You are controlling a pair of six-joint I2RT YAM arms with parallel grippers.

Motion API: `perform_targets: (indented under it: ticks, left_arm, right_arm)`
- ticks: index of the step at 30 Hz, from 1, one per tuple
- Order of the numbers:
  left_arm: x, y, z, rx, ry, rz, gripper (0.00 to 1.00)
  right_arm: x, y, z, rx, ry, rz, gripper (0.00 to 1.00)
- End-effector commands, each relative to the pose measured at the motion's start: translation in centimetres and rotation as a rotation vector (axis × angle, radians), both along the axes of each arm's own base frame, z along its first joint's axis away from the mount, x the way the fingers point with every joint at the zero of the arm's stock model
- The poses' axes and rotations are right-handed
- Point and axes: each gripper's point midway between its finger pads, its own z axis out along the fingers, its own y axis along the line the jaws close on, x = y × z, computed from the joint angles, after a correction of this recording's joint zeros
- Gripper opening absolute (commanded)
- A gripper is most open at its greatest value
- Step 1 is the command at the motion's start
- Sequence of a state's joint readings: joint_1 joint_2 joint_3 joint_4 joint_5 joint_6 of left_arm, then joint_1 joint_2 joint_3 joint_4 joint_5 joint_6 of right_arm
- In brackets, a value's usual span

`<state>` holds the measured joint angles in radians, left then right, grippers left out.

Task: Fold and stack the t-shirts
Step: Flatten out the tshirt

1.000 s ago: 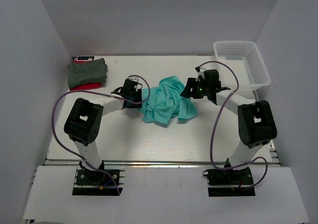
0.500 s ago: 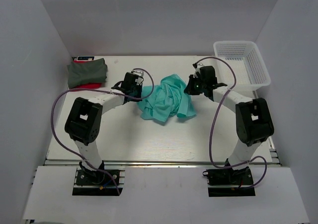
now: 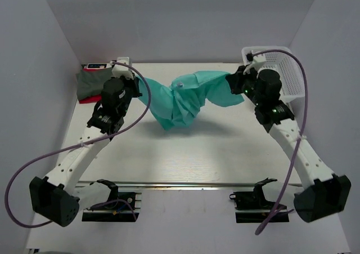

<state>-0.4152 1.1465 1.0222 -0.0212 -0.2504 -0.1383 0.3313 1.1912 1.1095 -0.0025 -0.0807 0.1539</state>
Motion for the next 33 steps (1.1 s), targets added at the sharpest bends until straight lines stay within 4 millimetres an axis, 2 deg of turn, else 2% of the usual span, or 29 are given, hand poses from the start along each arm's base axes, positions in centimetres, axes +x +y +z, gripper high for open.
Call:
perform_targets:
  ticks: [1, 2, 3, 6, 7, 8, 9, 10, 12, 13, 16, 18, 21, 26, 27, 29, 30, 33]
  left_arm:
    - [-1.2, 3.3, 3.1, 0.018, -0.056, 0.142, 0.0]
    - [-1.6, 3.8, 3.8, 0.015, -0.063, 0.161, 0.0]
    - [-1.9, 4.3, 4.3, 0.01, -0.075, 0.181, 0.0]
    - [-3.5, 6.3, 6.9, -0.044, -0.115, 0.267, 0.0]
    - [-3.9, 7.4, 7.4, -0.057, -0.121, 0.324, 0.0]
    - [-4.4, 8.0, 7.8, -0.061, -0.128, 0.354, 0.0]
    - [-5.2, 9.3, 8.8, -0.07, -0.144, 0.409, 0.0]
    - [-5.7, 9.9, 9.3, -0.073, -0.149, 0.435, 0.0]
    - [-7.2, 11.8, 10.8, -0.094, -0.167, 0.517, 0.0]
    - [-7.5, 12.2, 11.1, -0.104, -0.166, 0.543, 0.0]
    - [-9.7, 14.6, 12.9, -0.134, -0.185, 0.649, 0.0]
    - [-11.2, 15.6, 14.3, -0.169, -0.214, 0.681, 0.0]
    - [-13.0, 15.9, 15.8, -0.213, -0.254, 0.64, 0.0]
    - [-15.6, 14.9, 18.4, -0.273, -0.337, 0.481, 0.0]
    - [-16.2, 14.9, 19.2, -0.288, -0.36, 0.459, 0.0]
    - [-17.5, 14.4, 20.2, -0.307, -0.396, 0.392, 0.0]
    - [-18.2, 14.3, 20.8, -0.316, -0.415, 0.367, 0.0]
    - [-19.8, 13.7, 21.8, -0.335, -0.443, 0.283, 0.0]
  right_arm:
    - [-1.1, -3.9, 3.8, -0.023, -0.128, -0.171, 0.0]
    - [-1.5, -4.5, 4.1, -0.025, -0.139, -0.19, 0.0]
    - [-2.1, -5.9, 5.3, -0.018, -0.169, -0.257, 0.0]
    - [-3.9, -8.2, 8.0, -0.005, -0.245, -0.347, 0.0]
    - [-4.6, -9.4, 8.1, -0.023, -0.243, -0.397, 0.0]
    - [-5.3, -10.9, 9.1, -0.026, -0.266, -0.465, 0.0]
    - [-5.6, -11.6, 9.4, -0.034, -0.272, -0.497, 0.0]
    - [-6.0, -13.4, 9.8, -0.038, -0.281, -0.591, 0.0]
    - [-7.6, -15.0, 11.8, -0.059, -0.337, -0.65, 0.0]
    - [-8.3, -16.6, 12.3, -0.057, -0.344, -0.731, 0.0]
    - [-11.3, -18.9, 15.3, -0.057, -0.424, -0.818, 0.0]
    - [-13.2, -19.6, 17.0, -0.04, -0.474, -0.82, 0.0]
    - [-15.3, -19.3, 19.3, 0.004, -0.553, -0.763, 0.0]
    - [-17.9, -18.2, 21.7, 0.04, -0.62, -0.648, 0.0]
    - [-19.0, -18.3, 23.0, 0.062, -0.65, -0.639, 0.0]
    - [-19.5, -17.9, 23.4, 0.047, -0.653, -0.605, 0.0]
    - [-20.7, -18.2, 24.5, 0.064, -0.677, -0.6, 0.0]
    - [-22.8, -18.0, 26.0, 0.081, -0.711, -0.548, 0.0]
